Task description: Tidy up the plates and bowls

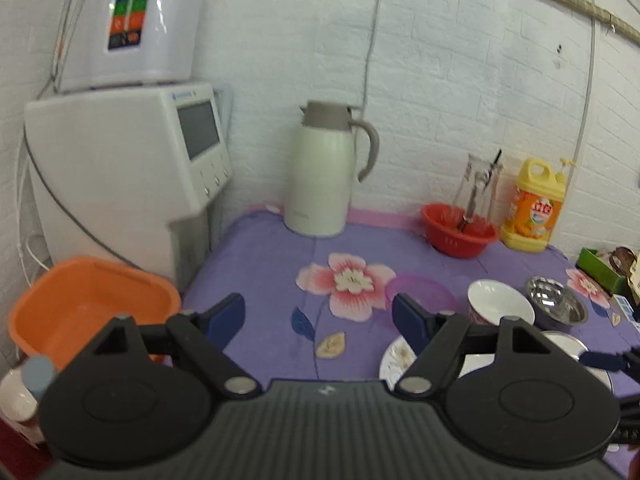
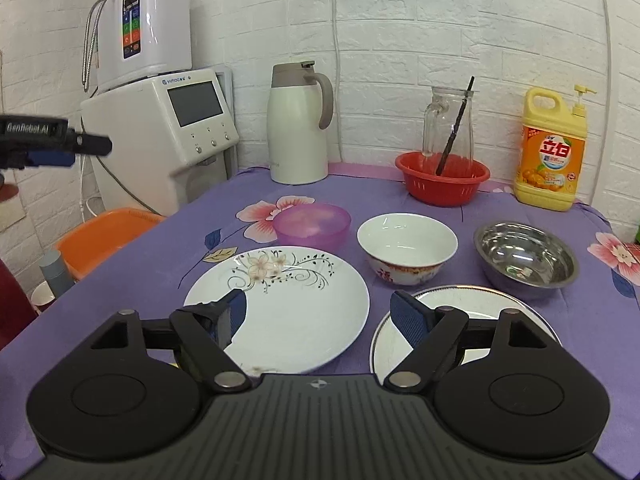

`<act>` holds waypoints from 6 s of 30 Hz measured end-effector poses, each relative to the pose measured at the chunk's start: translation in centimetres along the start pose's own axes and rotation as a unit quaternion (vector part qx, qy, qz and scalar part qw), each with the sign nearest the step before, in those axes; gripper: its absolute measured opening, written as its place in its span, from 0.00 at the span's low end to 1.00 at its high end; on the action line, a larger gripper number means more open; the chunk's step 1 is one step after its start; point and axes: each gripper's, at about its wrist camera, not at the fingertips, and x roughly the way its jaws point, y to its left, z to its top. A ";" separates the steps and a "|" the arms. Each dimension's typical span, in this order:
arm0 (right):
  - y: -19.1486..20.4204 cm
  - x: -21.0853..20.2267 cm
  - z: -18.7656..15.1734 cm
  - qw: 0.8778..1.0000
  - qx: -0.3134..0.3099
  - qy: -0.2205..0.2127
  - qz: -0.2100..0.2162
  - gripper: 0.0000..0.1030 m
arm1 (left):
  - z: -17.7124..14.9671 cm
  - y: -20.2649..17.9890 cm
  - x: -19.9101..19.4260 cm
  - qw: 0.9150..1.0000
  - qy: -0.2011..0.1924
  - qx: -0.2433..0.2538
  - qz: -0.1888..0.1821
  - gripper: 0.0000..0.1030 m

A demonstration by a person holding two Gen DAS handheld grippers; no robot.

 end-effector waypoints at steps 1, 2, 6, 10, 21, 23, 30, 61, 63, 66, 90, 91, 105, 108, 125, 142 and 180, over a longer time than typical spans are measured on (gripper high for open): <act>-0.2 1.3 0.1 1.000 -0.002 0.009 -0.001 1.00 | -0.9 -0.2 1.3 1.000 0.021 -0.004 -0.009 0.72; -0.4 2.4 0.2 1.000 -0.003 0.019 -0.001 1.00 | -1.6 -0.4 2.5 0.999 0.041 -0.008 -0.017 0.72; -0.6 6.2 0.5 0.998 -0.022 0.052 0.001 1.00 | -3.9 -1.0 6.5 0.994 0.100 -0.013 -0.035 0.71; -0.4 9.0 0.0 0.995 -0.037 0.095 0.006 1.00 | -4.1 -1.0 8.2 0.993 0.110 -0.010 -0.037 0.71; 1.5 10.2 -0.6 0.993 -0.029 0.114 0.028 1.00 | -5.0 -1.6 10.4 0.989 0.135 -0.004 -0.054 0.71; 1.7 10.2 -0.5 0.993 -0.030 0.110 0.030 1.00 | -5.3 -1.7 10.5 0.989 0.139 -0.002 -0.052 0.71; 1.2 9.9 -1.3 0.992 -0.021 0.117 0.033 1.00 | -6.1 -3.0 11.5 0.986 0.156 0.012 -0.065 0.68; 2.2 4.6 -0.6 0.998 -0.002 0.061 0.033 1.00 | -5.2 -5.6 6.9 0.994 0.105 0.022 -0.027 0.41; 2.6 3.1 -0.6 0.998 -0.004 0.053 0.033 1.00 | -5.2 -6.0 5.2 0.995 0.094 0.026 -0.027 0.41; 3.3 0.9 -1.4 0.998 -0.004 0.049 0.032 1.00 | -6.0 -6.4 2.8 0.995 0.086 0.032 -0.026 0.40; 6.5 -6.1 -10.0 0.996 0.042 0.071 0.023 1.00 | -15.8 -6.7 -4.3 0.993 0.105 0.043 -0.005 0.43; 6.2 -6.2 -10.1 0.996 0.047 0.067 0.026 1.00 | -15.9 -6.5 -4.2 0.993 0.107 0.043 -0.009 0.44; -2.7 -9.3 -6.0 0.995 0.085 -0.048 -0.034 1.00 | -11.1 -7.4 -4.9 0.998 0.050 0.039 -0.031 0.71; -7.6 -6.9 -4.7 0.993 0.072 -0.042 -0.084 1.00 | -9.9 -8.7 -3.8 0.996 0.058 0.035 -0.058 0.71; -15.5 -0.1 -6.7 0.983 0.147 0.027 -0.104 1.00 | -7.0 -19.1 13.2 0.971 0.174 0.054 -0.158 0.69; -13.0 1.8 -7.0 0.990 0.088 0.059 -0.097 1.00 | -8.2 -22.2 15.5 0.965 0.183 0.123 -0.143 0.52; 2.5 -6.6 -7.4 0.998 0.052 0.013 0.013 1.00 | -9.2 -11.1 -1.9 0.986 0.126 0.091 -0.054 0.38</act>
